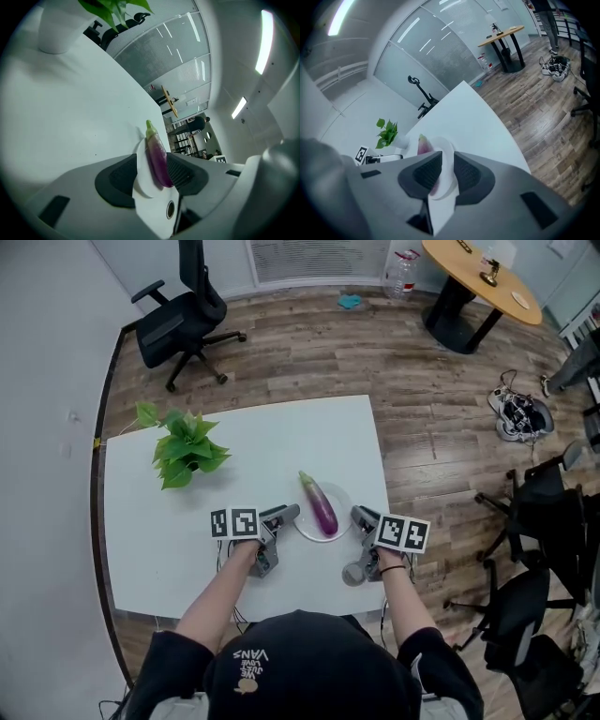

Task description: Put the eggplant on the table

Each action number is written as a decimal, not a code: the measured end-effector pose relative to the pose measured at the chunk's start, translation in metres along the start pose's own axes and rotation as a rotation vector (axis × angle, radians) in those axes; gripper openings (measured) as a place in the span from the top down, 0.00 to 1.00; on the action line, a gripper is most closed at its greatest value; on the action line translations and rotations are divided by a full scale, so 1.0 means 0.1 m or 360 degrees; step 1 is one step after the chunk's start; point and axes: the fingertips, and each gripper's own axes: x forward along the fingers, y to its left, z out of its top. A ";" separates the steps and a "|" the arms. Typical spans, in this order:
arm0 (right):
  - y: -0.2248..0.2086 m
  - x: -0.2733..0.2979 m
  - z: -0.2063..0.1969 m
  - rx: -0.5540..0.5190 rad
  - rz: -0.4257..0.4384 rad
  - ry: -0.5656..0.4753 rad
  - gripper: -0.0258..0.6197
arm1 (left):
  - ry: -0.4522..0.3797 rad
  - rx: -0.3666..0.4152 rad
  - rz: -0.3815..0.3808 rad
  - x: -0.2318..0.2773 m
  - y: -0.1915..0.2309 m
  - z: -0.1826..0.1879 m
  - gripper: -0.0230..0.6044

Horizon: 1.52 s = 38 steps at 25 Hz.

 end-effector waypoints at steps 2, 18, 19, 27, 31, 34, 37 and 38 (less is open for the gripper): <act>0.03 -0.05 -0.02 -0.0033 -0.0008 -0.0015 0.83 | -0.0009 0.0046 -0.0002 -0.05 -0.03 0.00 0.64; 0.46 -0.48 -0.27 -0.0155 0.0034 -0.0187 0.92 | -0.0159 0.0332 0.0020 -0.47 -0.29 -0.17 0.94; 0.49 -0.51 -0.30 -0.0157 0.0040 -0.0199 0.93 | -0.0165 0.0338 0.0012 -0.50 -0.31 -0.20 0.94; 0.68 -0.73 -0.51 -0.0267 0.0062 -0.0363 0.93 | -0.0286 0.0577 0.0005 -0.71 -0.49 -0.34 0.95; 0.77 -0.79 -0.64 -0.0306 0.0063 -0.0411 0.93 | -0.0355 0.0631 0.0000 -0.81 -0.53 -0.41 0.95; 0.82 -0.84 -0.71 -0.0376 0.0028 -0.0465 0.93 | -0.0370 0.0664 -0.0005 -0.86 -0.54 -0.50 0.95; 0.85 -0.87 -0.77 -0.0446 -0.0020 -0.0507 0.93 | -0.0359 0.0673 -0.0003 -0.90 -0.52 -0.60 0.95; 0.86 -0.87 -0.78 -0.0471 -0.0031 -0.0518 0.93 | -0.0360 0.0679 -0.0005 -0.91 -0.51 -0.62 0.95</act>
